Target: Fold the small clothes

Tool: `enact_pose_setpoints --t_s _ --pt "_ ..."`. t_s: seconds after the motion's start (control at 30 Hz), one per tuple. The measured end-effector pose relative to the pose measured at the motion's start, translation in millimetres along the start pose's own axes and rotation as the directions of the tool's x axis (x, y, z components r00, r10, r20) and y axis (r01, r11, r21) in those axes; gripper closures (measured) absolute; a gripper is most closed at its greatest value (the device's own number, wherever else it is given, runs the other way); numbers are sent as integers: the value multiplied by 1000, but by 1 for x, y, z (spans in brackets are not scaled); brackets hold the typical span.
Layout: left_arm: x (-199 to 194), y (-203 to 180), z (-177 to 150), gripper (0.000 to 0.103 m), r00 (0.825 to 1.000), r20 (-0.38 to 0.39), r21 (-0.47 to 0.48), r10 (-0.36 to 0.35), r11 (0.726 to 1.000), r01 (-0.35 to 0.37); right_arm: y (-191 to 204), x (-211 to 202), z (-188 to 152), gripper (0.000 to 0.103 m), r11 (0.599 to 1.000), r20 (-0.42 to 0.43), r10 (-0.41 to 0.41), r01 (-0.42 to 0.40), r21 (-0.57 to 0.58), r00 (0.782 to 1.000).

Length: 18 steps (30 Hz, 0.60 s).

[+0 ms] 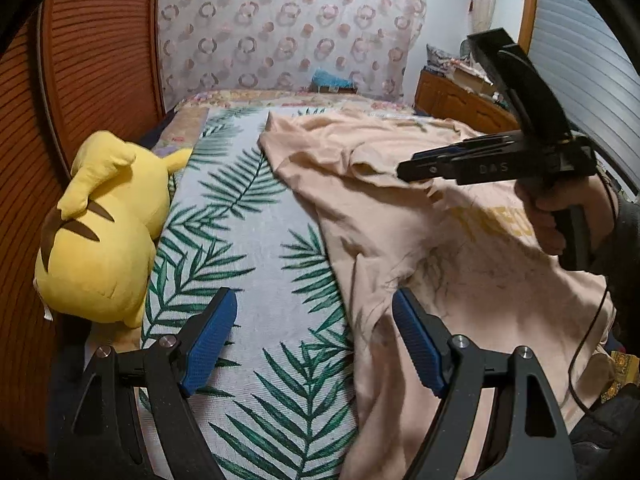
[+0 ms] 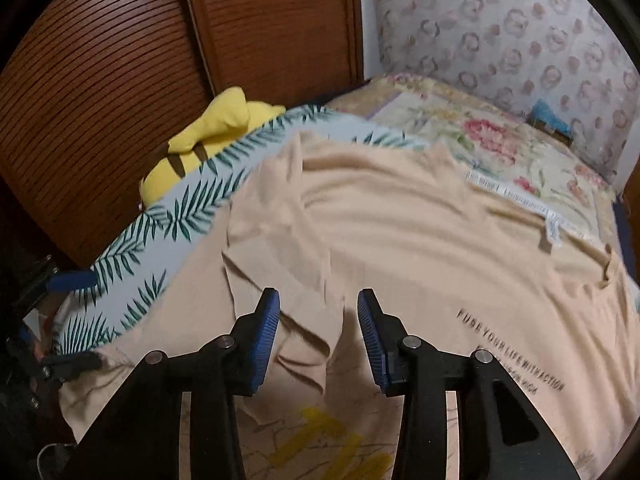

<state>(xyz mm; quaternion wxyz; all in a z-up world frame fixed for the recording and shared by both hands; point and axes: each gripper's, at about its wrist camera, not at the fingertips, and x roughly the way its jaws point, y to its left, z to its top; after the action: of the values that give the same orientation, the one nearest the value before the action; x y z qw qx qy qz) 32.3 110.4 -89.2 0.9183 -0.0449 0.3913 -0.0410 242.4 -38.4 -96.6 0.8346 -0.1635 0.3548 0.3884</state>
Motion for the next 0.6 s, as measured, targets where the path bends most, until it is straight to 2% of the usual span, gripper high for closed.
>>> enact_pose_setpoints --t_s 0.07,0.13,0.33,0.4,0.47,0.57,0.6 --pt "4 2 -1 22 1000 -14 -3 4 1000 -4 -2 7 -1 75 1000 -26 8 -8 8 1000" --pt "8 3 -4 22 1000 -29 -1 10 1000 -10 -2 13 -2 97 1000 -39 30 -30 8 999" --pt "10 -3 -6 22 998 -24 48 57 997 -56 -18 -12 1 101 1000 42 17 -17 4 999" --pt "9 -3 -7 22 998 -22 46 58 997 -57 -26 -21 3 101 999 86 -49 48 18 995" --pt "9 -2 -7 22 998 -20 46 57 997 -56 -33 -29 3 101 987 119 -154 147 60 981" --pt "9 -2 -7 22 998 -17 47 57 997 -56 -39 -33 -2 101 964 135 -253 237 124 958" --pt "9 -2 -7 22 998 -17 47 57 997 -56 -38 -32 -4 100 960 138 -264 247 131 954"
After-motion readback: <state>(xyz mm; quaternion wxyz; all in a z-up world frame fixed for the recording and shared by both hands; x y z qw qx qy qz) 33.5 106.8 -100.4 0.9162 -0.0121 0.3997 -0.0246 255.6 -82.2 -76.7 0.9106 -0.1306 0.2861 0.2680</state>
